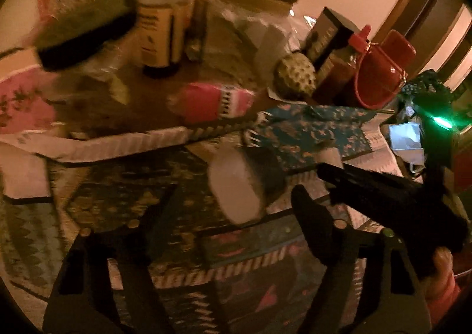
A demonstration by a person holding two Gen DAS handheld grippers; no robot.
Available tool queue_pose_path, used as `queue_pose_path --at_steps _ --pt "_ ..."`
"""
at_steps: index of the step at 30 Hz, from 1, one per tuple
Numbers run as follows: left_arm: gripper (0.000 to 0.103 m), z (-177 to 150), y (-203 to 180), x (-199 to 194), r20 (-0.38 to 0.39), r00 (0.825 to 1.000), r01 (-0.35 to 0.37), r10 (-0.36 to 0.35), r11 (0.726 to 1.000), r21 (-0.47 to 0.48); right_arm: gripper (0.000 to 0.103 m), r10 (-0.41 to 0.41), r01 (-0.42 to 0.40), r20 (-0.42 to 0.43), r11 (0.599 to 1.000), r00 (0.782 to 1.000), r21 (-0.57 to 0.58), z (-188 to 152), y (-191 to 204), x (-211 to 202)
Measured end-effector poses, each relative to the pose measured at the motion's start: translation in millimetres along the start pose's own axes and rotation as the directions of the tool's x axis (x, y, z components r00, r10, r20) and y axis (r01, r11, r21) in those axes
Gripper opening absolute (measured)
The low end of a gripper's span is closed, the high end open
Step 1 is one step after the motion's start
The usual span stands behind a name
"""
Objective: Collect trash
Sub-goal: 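Grasp the white plastic tray with the left tool while the right tool grasps the small labeled bottle, then carry the white tray in the left tool while the right tool carries the bottle to the bucket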
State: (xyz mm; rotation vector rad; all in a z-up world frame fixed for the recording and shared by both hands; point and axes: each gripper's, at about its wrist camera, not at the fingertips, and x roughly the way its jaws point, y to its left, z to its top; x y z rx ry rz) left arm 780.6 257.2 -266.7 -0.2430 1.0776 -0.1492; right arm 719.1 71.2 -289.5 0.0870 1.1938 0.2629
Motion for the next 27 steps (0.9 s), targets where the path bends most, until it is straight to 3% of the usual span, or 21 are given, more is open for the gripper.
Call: queue_pose_path --at_steps 4,6,8,10,19,22,27 --pt "0.055 4 -6 18 -0.048 0.998 0.035 -0.036 0.999 -0.032 0.026 -0.006 0.005 0.038 1.000 0.999 0.011 -14 -18 -29" --pt "0.041 5 -9 25 -0.072 0.995 0.061 -0.064 0.997 -0.052 0.026 -0.007 0.006 0.055 1.000 0.998 0.016 -19 -28 -42" --pt "0.017 5 -12 28 -0.084 0.990 0.104 -0.110 0.992 -0.072 0.026 0.002 -0.005 0.070 0.999 0.998 0.034 -26 -36 -59" --pt "0.005 2 -17 24 -0.068 0.990 0.119 -0.124 0.990 -0.074 0.026 0.010 -0.015 0.089 0.999 0.996 0.049 -28 -36 -70" --pt "0.005 -20 -73 -33 0.075 0.997 0.008 -0.010 1.000 0.025 0.026 0.065 -0.075 0.165 0.996 0.984 0.054 -35 -55 -113" --pt "0.004 -31 -95 -61 0.131 0.991 -0.035 0.028 0.998 0.047 0.026 0.087 -0.096 0.197 0.995 0.977 0.041 -44 -64 -136" --pt "0.004 -56 -132 -113 0.223 0.974 -0.042 0.031 0.998 0.042 0.026 0.121 -0.122 0.256 0.992 0.959 -0.014 -65 -81 -186"
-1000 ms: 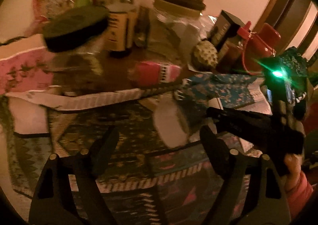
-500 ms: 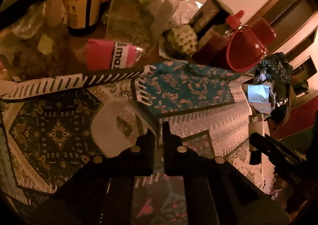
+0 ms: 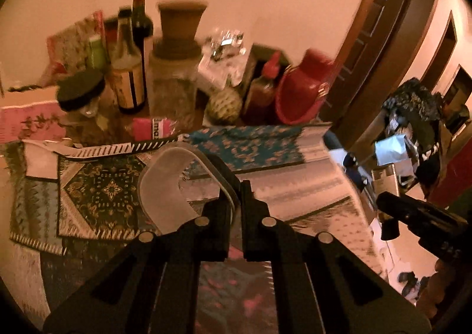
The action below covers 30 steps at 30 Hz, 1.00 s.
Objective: Collect trash
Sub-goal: 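Carry the white tray in the left tool while the right tool carries the bottle to the bucket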
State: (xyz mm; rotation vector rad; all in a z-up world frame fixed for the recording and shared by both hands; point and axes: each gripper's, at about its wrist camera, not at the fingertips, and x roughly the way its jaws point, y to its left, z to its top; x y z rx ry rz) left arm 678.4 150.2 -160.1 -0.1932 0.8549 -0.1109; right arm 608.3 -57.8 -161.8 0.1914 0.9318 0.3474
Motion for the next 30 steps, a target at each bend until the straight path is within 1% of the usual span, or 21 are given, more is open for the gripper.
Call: queue_pose_path --at_steps 1,3,6,9,15,19,24,27,30 --pt "0.004 -4 -11 -15 0.026 1.000 -0.007 0.007 1.000 -0.004 0.026 0.008 -0.007 0.014 1.000 1.000 -0.013 -2 -2 -11" --pt "0.004 -9 -26 -33 0.061 0.998 -0.014 0.015 1.000 -0.011 0.026 0.025 -0.024 0.039 0.999 0.999 -0.037 -5 -6 -32" --pt "0.004 -22 -50 -68 0.125 0.992 -0.030 0.032 0.999 -0.014 0.026 0.055 -0.050 0.077 0.996 0.995 -0.070 -11 -12 -62" --pt "0.004 -38 -74 -103 0.190 0.980 -0.051 0.051 0.999 -0.009 0.026 0.078 -0.067 0.108 0.993 0.991 -0.101 -16 -16 -88" --pt "0.004 -58 -107 -161 0.279 0.956 -0.097 0.088 0.995 0.017 0.026 0.134 -0.111 0.159 0.983 0.978 -0.143 -23 -14 -131" --pt "0.004 -67 -118 -195 0.325 0.941 -0.113 0.098 0.993 0.029 0.026 0.176 -0.145 0.190 0.975 0.966 -0.167 -29 -6 -157" --pt "0.005 -82 -122 -232 0.382 0.920 -0.114 0.088 0.992 0.045 0.026 0.205 -0.161 0.242 0.968 0.948 -0.192 -42 6 -189" --pt "0.004 -95 -117 -252 0.403 0.913 -0.094 0.068 0.995 0.045 0.026 0.216 -0.172 0.249 0.967 0.944 -0.186 -55 16 -202" --pt "0.004 -114 -111 -269 0.408 0.911 -0.082 0.056 0.996 0.046 0.026 0.212 -0.168 0.249 0.968 0.945 -0.187 -73 26 -214"
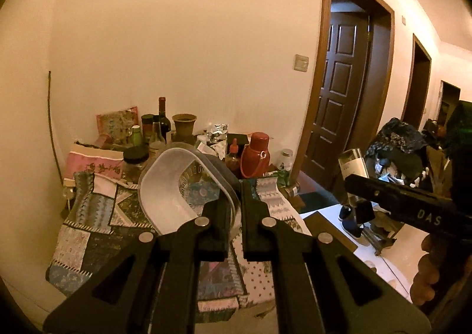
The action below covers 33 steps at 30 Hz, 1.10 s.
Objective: Collect trash
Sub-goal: 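Carry the white tray in the left tool while the right tool carries the bottle to the bucket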
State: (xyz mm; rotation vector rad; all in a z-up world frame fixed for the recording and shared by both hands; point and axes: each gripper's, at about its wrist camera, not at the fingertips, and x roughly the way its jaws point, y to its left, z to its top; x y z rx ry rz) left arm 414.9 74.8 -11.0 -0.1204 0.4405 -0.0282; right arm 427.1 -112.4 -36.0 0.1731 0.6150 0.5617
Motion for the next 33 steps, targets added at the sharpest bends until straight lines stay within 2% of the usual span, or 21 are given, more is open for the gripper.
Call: queue_pose_path --at_steps 12,19,27,33 --pt "0.004 -64 30 -105 -0.063 0.998 0.011 -0.010 1.000 0.011 0.026 -0.011 0.012 -0.024 0.999 1.000 0.048 -75 58 -60" --pt "0.004 -103 38 -156 -0.094 0.995 0.038 -0.035 0.999 0.026 0.026 -0.045 0.048 -0.048 0.996 0.998 0.074 -121 85 -90" --pt "0.005 -128 39 -172 -0.165 0.984 0.072 -0.071 0.997 -0.001 0.026 -0.080 0.091 -0.125 0.992 0.989 0.087 -146 94 -104" --pt "0.004 -152 39 -160 -0.232 0.970 0.071 -0.077 0.997 -0.032 0.026 -0.099 0.115 -0.191 0.991 0.977 0.074 -168 90 -94"
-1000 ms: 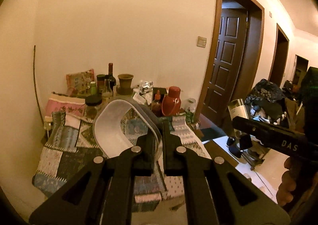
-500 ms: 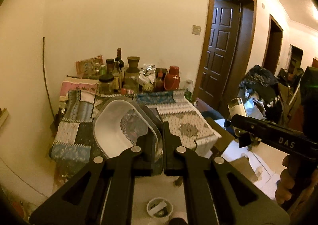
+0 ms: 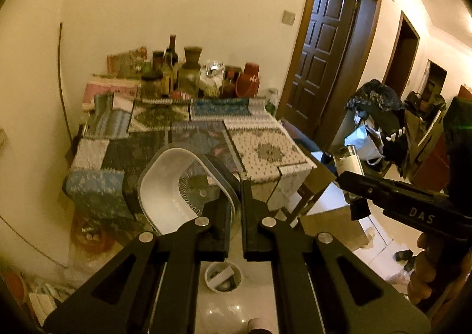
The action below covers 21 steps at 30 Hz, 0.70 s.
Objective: Collect trash
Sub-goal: 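Carry the white tray in the left tool while the right tool carries the bottle to the bucket, then open the left tool over the bucket while the right tool releases the bottle into it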
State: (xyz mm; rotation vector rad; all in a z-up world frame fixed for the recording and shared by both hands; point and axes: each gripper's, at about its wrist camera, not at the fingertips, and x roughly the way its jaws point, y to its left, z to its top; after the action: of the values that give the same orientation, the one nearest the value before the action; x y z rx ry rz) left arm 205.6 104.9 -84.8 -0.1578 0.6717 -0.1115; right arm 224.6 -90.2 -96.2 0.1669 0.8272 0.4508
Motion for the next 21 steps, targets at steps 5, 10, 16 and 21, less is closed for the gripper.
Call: queue_pose_path --at_steps 5,10,16,21 --pt "0.005 -22 0 32 -0.080 0.997 -0.020 0.018 0.999 -0.029 0.026 -0.012 0.010 -0.072 1.000 0.997 -0.029 -15 -13 26" --pt "0.005 -51 1 76 -0.171 0.985 -0.040 0.029 0.997 -0.064 0.026 -0.019 0.015 -0.159 1.000 0.987 -0.027 -36 -37 62" --pt "0.005 -96 7 130 -0.278 0.959 -0.083 0.047 0.989 -0.121 0.026 -0.057 0.035 -0.282 0.996 0.958 -0.083 -71 -67 123" --pt "0.004 -136 15 173 -0.352 0.934 -0.118 0.061 0.983 -0.143 0.026 -0.034 -0.002 -0.359 0.995 0.933 -0.099 -97 -86 170"
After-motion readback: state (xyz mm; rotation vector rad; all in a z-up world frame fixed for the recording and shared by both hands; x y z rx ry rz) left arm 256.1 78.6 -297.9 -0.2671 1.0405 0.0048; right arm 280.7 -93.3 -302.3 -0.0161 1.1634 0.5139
